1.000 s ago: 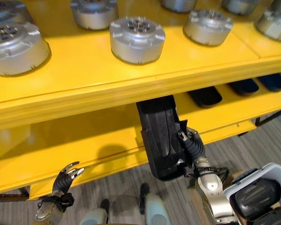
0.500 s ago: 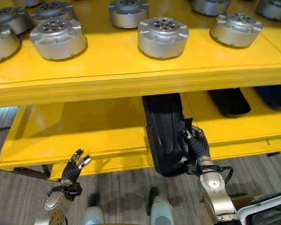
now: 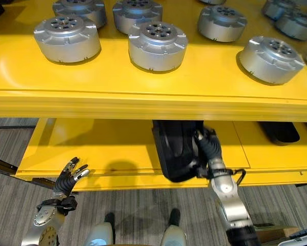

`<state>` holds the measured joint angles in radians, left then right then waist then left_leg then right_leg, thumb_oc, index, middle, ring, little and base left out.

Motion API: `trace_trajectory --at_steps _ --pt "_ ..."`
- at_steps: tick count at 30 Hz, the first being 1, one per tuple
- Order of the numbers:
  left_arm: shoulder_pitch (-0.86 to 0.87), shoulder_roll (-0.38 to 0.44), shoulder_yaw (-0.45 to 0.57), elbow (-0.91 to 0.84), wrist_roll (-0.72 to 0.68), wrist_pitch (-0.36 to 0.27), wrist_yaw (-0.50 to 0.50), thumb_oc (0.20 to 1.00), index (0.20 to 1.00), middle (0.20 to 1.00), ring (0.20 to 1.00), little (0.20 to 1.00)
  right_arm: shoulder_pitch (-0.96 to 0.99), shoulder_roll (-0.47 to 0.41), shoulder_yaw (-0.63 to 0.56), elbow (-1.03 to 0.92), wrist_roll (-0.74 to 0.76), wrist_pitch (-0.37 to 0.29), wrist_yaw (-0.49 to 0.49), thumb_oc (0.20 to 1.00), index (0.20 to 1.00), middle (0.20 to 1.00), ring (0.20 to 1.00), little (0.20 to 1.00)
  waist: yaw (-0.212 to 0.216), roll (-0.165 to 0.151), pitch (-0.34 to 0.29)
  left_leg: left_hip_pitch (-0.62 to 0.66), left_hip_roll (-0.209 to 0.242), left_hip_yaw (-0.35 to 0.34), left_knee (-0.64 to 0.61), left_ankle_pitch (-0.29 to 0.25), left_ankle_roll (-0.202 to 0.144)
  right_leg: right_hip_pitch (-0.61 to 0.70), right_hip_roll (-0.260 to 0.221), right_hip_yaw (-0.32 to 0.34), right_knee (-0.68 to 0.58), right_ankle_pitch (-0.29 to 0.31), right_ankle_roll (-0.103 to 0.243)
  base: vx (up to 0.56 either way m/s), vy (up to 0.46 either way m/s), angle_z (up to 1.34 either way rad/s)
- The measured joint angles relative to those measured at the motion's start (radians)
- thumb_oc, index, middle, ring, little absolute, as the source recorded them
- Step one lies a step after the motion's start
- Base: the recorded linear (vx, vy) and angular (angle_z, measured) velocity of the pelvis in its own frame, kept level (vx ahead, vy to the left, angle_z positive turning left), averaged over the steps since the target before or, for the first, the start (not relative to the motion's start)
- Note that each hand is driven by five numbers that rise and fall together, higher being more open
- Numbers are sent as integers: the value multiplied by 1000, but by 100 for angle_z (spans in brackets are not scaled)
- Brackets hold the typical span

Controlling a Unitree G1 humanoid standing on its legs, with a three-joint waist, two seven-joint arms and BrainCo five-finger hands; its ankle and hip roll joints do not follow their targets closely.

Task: Move parts from the plastic box to the shelf.

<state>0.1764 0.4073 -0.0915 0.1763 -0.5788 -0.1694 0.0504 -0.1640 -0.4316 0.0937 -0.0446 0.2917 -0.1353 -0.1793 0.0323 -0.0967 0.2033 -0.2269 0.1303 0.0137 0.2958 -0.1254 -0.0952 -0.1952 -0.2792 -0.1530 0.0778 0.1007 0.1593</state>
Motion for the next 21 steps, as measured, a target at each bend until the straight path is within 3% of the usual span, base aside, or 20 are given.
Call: trace_trajectory --at_steps 5,10,11,16,21 --pt "-102 37 -28 -94 -43 -35 11 1000 1000 1000 1000 1000 -369 -165 34 132 39 -13 -79 200 200 200 200 200 14 28 147 -132 7 -7 114 -12 -1 -132 -1 11 107 -13 -16 -141 -16 -2" --pt "-125 53 -25 -145 -79 -65 29 1000 1000 1000 1000 1000 -526 -245 80 231 79 -10 -121 200 200 200 200 200 28 40 207 -201 23 4 154 -20 12 -213 -1 27 148 -30 -8 -114 -15 -13" --pt "-138 65 -24 -158 -80 -66 36 1000 1000 1000 1000 1000 -556 -258 74 241 91 -11 -136 200 200 200 200 200 35 44 228 -220 24 5 170 -17 7 -252 -6 29 214 -50 -27 -145 -26 -12" --pt "-152 75 -19 -203 -119 -92 48 1000 1000 1000 1000 1000 -734 -285 145 419 154 -10 -169 200 200 200 200 200 39 68 279 -291 41 -5 233 -29 -3 -368 2 39 346 -86 -46 -105 -36 -5" --pt "-173 73 -17 -252 -121 -124 66 1000 1000 1000 1000 1000 -684 -287 141 445 156 -2 -199 200 200 200 200 200 38 70 303 -384 46 -36 344 -64 -10 -462 -1 44 482 -141 -59 -73 -47 7"
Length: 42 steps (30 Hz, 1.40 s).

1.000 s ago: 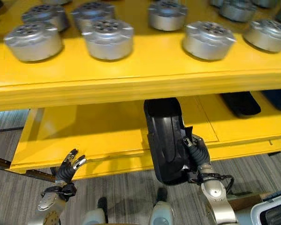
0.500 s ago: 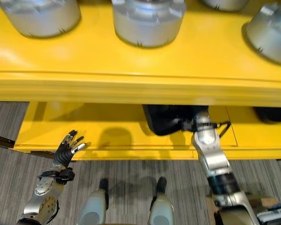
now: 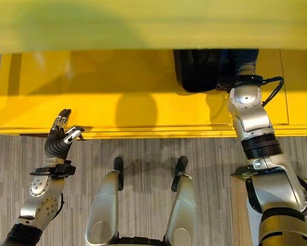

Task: Move parts from the plastic box to the shelf.

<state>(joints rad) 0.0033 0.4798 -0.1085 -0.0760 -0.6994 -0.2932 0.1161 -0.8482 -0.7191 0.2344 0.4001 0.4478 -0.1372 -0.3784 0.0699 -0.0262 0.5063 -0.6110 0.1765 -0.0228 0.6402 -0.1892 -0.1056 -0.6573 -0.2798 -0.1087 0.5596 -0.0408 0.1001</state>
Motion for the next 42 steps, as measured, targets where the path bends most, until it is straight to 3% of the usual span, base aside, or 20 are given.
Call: trace_trajectory --at_steps 2,3,4,13,17,18,24,42 --pt "-8 5 2 -35 0 -4 0 1000 1000 1000 1000 1000 7 -12 -2 13 0 8 -3 200 200 200 200 200 3 6 6 -70 7 -21 98 -42 -2 -66 -5 15 107 -51 12 -5 -30 3" --pt "-9 18 0 -41 0 -4 -1 1000 1000 1000 1000 1000 5 -30 -2 16 0 8 -6 200 200 200 200 200 0 4 5 -90 -1 -23 140 -56 -5 -90 -16 24 167 -87 -14 -71 -9 8" --pt "-10 18 1 -52 0 -5 -1 1000 1000 1000 1000 1000 -9 -47 -2 24 0 8 -7 200 200 200 200 200 0 4 6 -111 -9 -32 171 -68 -6 -111 -23 30 197 -97 3 -51 -5 12" --pt "-10 16 2 -84 -11 -36 3 1000 1000 1000 1000 1000 -182 -123 36 234 39 11 -20 200 200 200 200 200 4 8 3 -176 -12 -41 205 -74 -3 -166 -21 37 198 -83 8 -8 -3 -2" --pt "-10 25 -20 -89 -35 -39 -1 1000 1000 1000 1000 1000 -367 -125 170 423 39 12 -12 200 200 200 200 200 8 10 1 -181 -22 -26 228 -85 9 -172 -28 48 197 -76 14 -22 12 -4" --pt "-12 48 -39 -96 -38 -40 -1 1000 1000 1000 1000 1000 -461 -125 252 541 39 22 13 200 200 200 200 200 9 11 -1 -182 -25 -18 233 -89 12 -172 -34 53 194 -73 19 0 0 0" --pt "-12 56 -91 -84 -58 -27 -4 1000 1000 1000 1000 1000 -550 -125 328 751 60 44 53 200 200 200 200 200 31 18 -56 -198 -36 -12 234 -94 17 -174 -39 60 171 -59 30 13 -8 2" --pt "-26 57 -125 -54 -68 -25 -1 1000 1000 1000 1000 1000 -566 -119 335 910 56 72 76 200 200 200 200 200 32 23 -91 -203 -51 -15 226 -90 13 -177 -51 55 171 -60 30 1 0 1"
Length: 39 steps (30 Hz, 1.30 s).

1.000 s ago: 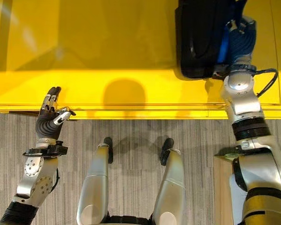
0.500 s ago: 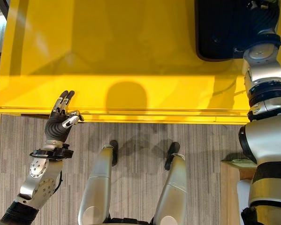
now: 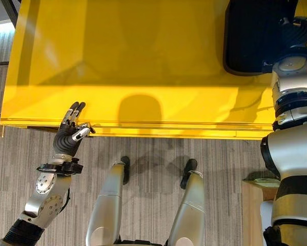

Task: Move parts from the plastic box to the shelf.

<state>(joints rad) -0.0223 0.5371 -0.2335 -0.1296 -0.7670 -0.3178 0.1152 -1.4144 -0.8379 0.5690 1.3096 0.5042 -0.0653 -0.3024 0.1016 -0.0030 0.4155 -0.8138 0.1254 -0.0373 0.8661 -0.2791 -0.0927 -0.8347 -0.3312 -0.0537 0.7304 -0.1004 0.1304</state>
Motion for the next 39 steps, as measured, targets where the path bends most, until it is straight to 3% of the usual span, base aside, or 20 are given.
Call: trace_trajectory --at_steps 16,17,18,39 --pt "-2 1 -2 1 0 0 1 1000 1000 1000 1000 1000 2 7 33 56 -67 20 11 222 222 222 222 222 1 1 -1 -7 -3 0 7 0 1 -6 -1 2 2 3 0 0 0 0" --pt "-2 1 -2 2 0 -1 1 1000 1000 1000 1000 1000 2 6 40 47 -68 20 11 576 576 576 576 576 1 1 -1 -8 -3 0 7 0 1 -7 -1 2 1 3 0 0 0 0" --pt "-2 1 -2 2 -1 -1 1 1000 1000 1000 1000 1000 2 6 41 41 -68 19 11 1000 1000 1000 1000 1000 1 1 -1 -7 -3 0 7 0 1 -7 -1 2 1 3 0 0 0 0" --pt "-9 1 2 15 -6 -24 3 1000 1000 1000 1000 1000 1 7 9 34 -26 2 -17 1000 1000 1000 1000 1000 3 1 -1 -29 -4 -1 11 -2 6 -27 -1 3 -1 6 0 0 0 0"
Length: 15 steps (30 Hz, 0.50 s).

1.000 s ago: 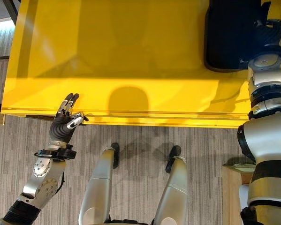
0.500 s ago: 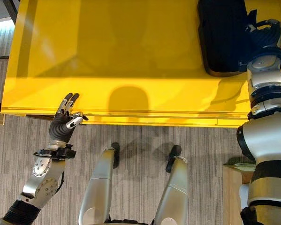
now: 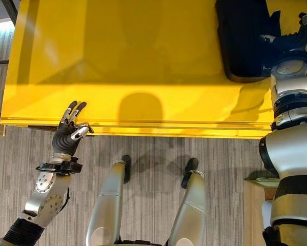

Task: Move parts from the plastic box to the shelf.

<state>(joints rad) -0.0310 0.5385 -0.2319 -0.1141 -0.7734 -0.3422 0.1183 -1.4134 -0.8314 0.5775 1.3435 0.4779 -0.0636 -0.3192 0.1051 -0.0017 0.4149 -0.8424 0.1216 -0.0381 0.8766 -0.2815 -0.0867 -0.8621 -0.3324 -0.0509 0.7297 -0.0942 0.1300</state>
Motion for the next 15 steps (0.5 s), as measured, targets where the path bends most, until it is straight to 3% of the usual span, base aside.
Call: trace_trajectory --at_steps 15 --pt "4 0 -10 41 -2 5 11 1000 1000 1000 1000 1000 1 34 -42 1 48 -8 -1 1000 1000 1000 1000 1000 -5 0 1 -2 3 0 2 0 0 -1 6 2 -6 6 2 0 0 0"
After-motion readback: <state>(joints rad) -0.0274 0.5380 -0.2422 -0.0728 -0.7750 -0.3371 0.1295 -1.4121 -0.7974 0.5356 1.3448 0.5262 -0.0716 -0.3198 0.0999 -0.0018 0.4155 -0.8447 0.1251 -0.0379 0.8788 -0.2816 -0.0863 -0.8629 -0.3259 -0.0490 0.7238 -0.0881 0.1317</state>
